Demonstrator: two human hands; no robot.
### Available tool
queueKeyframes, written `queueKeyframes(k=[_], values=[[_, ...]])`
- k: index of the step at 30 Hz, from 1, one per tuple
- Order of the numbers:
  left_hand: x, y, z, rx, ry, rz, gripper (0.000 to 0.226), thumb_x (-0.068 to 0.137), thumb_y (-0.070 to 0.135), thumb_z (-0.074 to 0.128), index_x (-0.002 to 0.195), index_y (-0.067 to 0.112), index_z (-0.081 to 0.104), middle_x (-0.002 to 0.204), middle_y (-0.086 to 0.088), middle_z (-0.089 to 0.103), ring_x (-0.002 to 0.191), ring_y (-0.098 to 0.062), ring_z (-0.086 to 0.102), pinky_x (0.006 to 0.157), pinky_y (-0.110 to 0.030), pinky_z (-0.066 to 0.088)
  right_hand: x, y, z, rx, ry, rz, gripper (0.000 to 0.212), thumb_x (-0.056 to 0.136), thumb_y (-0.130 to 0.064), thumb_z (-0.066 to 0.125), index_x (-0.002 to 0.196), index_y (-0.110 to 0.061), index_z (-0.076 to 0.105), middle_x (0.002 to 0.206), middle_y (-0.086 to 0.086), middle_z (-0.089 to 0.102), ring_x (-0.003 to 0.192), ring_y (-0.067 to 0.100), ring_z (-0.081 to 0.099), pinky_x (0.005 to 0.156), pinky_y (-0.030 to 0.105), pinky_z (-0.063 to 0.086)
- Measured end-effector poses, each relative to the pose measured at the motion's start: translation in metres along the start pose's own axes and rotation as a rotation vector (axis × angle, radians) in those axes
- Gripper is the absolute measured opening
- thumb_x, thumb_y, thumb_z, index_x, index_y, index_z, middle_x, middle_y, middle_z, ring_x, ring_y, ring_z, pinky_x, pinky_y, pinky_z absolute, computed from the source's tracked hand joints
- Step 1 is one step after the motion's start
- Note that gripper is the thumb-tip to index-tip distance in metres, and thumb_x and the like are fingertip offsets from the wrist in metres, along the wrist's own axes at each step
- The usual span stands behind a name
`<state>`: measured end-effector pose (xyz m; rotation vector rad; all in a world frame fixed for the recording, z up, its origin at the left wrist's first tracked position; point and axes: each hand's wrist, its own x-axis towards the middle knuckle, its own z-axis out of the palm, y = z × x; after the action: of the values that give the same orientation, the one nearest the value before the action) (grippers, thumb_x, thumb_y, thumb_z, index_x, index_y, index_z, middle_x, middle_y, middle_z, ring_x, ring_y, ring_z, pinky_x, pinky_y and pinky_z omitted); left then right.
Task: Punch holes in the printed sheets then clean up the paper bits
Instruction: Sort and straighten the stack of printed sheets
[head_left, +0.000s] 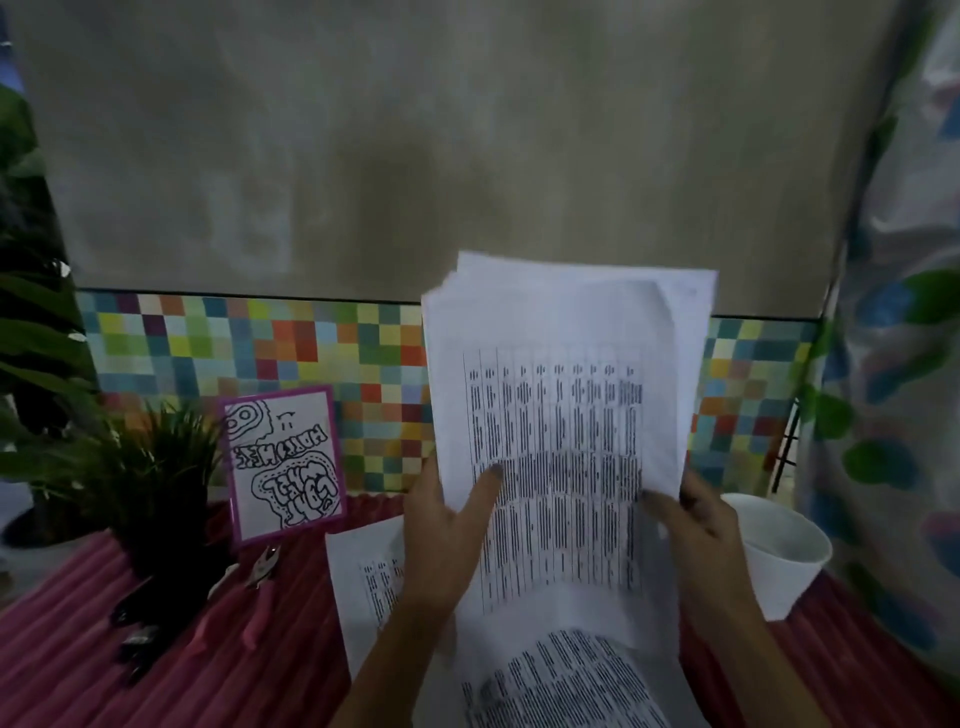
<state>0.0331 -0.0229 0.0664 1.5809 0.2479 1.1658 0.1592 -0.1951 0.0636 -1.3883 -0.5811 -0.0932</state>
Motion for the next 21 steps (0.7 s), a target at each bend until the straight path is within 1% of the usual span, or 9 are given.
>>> queueKeyframes(k=[2, 4, 6, 8, 11, 14, 16, 18, 21], values=[[0.003, 0.006, -0.002, -0.035, -0.014, 0.01, 0.04, 0.087, 0.024, 0.072, 0.125, 0.019, 0.062, 0.115, 0.009, 0.071, 0.108, -0.005, 0.066, 0.09, -0.022, 0.053, 0.001, 0.003, -0.001, 0.071, -0.007, 0.006, 0.033, 0.084, -0.008, 0.066, 0.117, -0.015, 0.067, 0.107, 0.003, 0.074, 0.101, 0.027, 0.067, 0.089, 0.05, 0.053], [0.0, 0.002, -0.003, -0.057, -0.042, -0.041, 0.04, 0.083, 0.026, 0.074, 0.122, 0.02, 0.063, 0.111, 0.01, 0.073, 0.104, -0.005, 0.068, 0.087, -0.022, 0.055, -0.004, 0.01, -0.001, 0.078, -0.03, 0.04, 0.043, 0.077, -0.019, 0.071, 0.119, -0.021, 0.066, 0.113, -0.001, 0.072, 0.108, 0.026, 0.066, 0.094, 0.051, 0.05], [-0.008, -0.01, -0.004, -0.018, -0.059, -0.105, 0.037, 0.081, 0.029, 0.076, 0.116, 0.028, 0.064, 0.106, 0.017, 0.073, 0.101, 0.0, 0.067, 0.083, -0.016, 0.053, -0.014, 0.018, 0.001, 0.076, -0.045, 0.056, 0.034, 0.082, -0.003, 0.068, 0.109, -0.024, 0.07, 0.106, -0.006, 0.074, 0.108, 0.026, 0.065, 0.094, 0.048, 0.05], [-0.012, -0.02, -0.003, 0.0, -0.049, -0.155, 0.031, 0.08, 0.029, 0.077, 0.108, 0.032, 0.064, 0.1, 0.023, 0.072, 0.097, 0.004, 0.067, 0.077, -0.008, 0.05, -0.021, 0.024, 0.003, 0.055, -0.047, 0.081, 0.038, 0.085, 0.007, 0.062, 0.098, -0.027, 0.07, 0.096, -0.012, 0.075, 0.104, 0.024, 0.066, 0.092, 0.046, 0.05], [-0.004, -0.015, -0.001, -0.003, 0.001, -0.138, 0.036, 0.081, 0.034, 0.076, 0.115, 0.023, 0.067, 0.106, 0.011, 0.074, 0.102, -0.004, 0.068, 0.086, -0.021, 0.055, -0.016, 0.021, 0.002, 0.068, -0.068, 0.063, 0.036, 0.086, 0.009, 0.06, 0.1, -0.022, 0.071, 0.099, -0.004, 0.076, 0.1, 0.022, 0.068, 0.093, 0.045, 0.05], [0.001, -0.009, -0.001, 0.041, 0.027, -0.08, 0.053, 0.082, 0.044, 0.073, 0.128, 0.023, 0.059, 0.119, 0.013, 0.068, 0.112, -0.002, 0.062, 0.096, -0.027, 0.049, -0.01, 0.018, 0.001, 0.07, -0.066, 0.005, 0.036, 0.085, 0.01, 0.06, 0.105, -0.018, 0.071, 0.104, 0.001, 0.075, 0.101, 0.02, 0.069, 0.088, 0.038, 0.053], [-0.002, -0.016, -0.001, 0.069, 0.036, -0.107, 0.054, 0.083, 0.042, 0.073, 0.13, 0.024, 0.056, 0.119, 0.015, 0.066, 0.112, -0.001, 0.061, 0.097, -0.026, 0.047, -0.011, 0.019, 0.002, 0.012, -0.088, -0.02, 0.045, 0.085, 0.014, 0.059, 0.084, -0.029, 0.073, 0.085, -0.008, 0.076, 0.083, 0.007, 0.07, 0.075, 0.024, 0.055], [-0.006, -0.024, -0.003, 0.124, 0.018, -0.14, 0.057, 0.084, 0.041, 0.072, 0.134, 0.023, 0.053, 0.122, 0.015, 0.065, 0.115, -0.003, 0.059, 0.099, -0.027, 0.047, -0.011, 0.023, 0.003, -0.047, -0.115, -0.026, 0.051, 0.085, 0.017, 0.056, 0.062, -0.027, 0.068, 0.065, -0.011, 0.068, 0.065, 0.002, 0.063, 0.064, 0.022, 0.051], [-0.008, -0.031, -0.009, 0.186, -0.015, -0.108, 0.049, 0.089, 0.041, 0.068, 0.132, 0.027, 0.05, 0.12, 0.02, 0.063, 0.113, 0.0, 0.06, 0.095, -0.023, 0.051, -0.01, 0.017, 0.01, -0.114, -0.157, -0.067, 0.035, 0.088, 0.004, 0.062, 0.082, -0.029, 0.072, 0.076, -0.01, 0.07, 0.078, 0.014, 0.067, 0.071, 0.027, 0.048]])
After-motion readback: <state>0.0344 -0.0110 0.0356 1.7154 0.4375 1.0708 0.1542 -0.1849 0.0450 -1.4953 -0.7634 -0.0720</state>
